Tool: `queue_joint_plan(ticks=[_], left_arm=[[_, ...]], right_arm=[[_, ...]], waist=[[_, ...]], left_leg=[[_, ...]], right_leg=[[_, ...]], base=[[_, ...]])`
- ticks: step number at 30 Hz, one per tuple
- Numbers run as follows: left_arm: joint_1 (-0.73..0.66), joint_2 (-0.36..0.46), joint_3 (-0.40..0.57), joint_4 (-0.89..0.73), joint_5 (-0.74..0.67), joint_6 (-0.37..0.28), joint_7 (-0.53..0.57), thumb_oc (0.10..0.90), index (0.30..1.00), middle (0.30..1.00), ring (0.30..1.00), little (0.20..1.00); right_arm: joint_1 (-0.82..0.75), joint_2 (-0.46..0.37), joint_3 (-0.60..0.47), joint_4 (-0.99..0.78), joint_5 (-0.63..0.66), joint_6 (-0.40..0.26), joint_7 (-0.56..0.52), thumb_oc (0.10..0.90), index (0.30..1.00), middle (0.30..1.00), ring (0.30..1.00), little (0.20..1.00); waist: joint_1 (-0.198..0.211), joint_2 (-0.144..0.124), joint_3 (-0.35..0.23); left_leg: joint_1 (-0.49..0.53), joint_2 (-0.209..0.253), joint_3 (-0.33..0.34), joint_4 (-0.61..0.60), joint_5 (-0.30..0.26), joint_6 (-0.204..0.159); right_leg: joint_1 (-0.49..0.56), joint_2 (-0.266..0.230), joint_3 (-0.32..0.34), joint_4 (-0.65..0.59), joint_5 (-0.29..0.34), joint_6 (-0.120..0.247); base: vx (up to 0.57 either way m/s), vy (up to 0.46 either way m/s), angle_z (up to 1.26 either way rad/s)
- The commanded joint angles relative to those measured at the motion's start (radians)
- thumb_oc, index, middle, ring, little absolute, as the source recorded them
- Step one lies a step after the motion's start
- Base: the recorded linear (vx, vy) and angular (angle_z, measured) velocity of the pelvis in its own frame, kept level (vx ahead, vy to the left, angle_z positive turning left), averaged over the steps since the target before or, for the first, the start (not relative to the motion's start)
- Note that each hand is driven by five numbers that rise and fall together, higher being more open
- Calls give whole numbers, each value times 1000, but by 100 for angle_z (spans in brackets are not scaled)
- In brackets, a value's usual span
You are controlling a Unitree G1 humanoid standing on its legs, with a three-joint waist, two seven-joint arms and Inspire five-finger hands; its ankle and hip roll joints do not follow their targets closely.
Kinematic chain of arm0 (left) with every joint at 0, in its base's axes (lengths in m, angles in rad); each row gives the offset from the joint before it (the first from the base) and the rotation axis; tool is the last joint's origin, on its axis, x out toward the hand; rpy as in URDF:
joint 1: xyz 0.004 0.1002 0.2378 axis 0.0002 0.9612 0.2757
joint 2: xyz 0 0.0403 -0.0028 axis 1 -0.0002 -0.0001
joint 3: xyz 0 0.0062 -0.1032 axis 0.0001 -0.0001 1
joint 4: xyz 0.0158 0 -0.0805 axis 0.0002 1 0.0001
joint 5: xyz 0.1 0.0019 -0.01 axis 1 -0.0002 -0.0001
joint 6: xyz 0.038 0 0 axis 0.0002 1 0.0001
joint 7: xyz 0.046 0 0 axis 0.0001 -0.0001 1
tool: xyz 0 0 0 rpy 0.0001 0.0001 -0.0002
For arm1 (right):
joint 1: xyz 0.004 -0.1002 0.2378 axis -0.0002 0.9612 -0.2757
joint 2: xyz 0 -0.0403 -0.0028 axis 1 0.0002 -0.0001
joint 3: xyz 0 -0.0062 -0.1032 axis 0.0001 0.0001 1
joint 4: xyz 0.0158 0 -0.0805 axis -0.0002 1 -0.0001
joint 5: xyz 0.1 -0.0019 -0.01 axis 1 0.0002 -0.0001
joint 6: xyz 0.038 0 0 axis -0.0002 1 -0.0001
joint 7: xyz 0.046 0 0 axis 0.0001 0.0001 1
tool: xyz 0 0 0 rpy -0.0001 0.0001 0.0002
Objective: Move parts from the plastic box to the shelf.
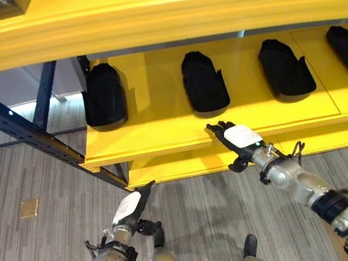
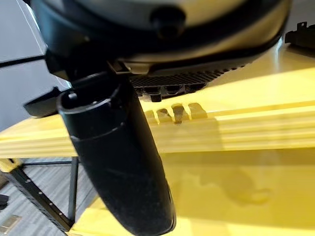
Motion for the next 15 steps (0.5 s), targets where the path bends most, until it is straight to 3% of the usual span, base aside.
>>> queue_joint_plan(ticks=[1, 15], left_arm=[[-24, 81, 51, -103, -20, -62, 38, 900, 1000, 1000, 1000, 1000], [-41, 68, 55, -81, -29, -50, 77, 900, 1000, 1000, 1000, 1000]], right_arm=[[-168, 1, 14, -1, 1, -5, -68, 900, 1000, 1000, 1000, 1000], [-215, 27, 27, 84, -19, 26, -96, 900, 1000, 1000, 1000, 1000]], waist=[[6, -36, -2], [23, -13, 41]], left_leg=[[3, -58, 31, -1, -52, 90], [-52, -63, 20, 24, -50, 94]], right_leg=[[-62, -8, 41, 145, -52, -56], [-121, -15, 48, 176, -54, -62]], base=[[0, 0, 0], [-4, 0, 0]])
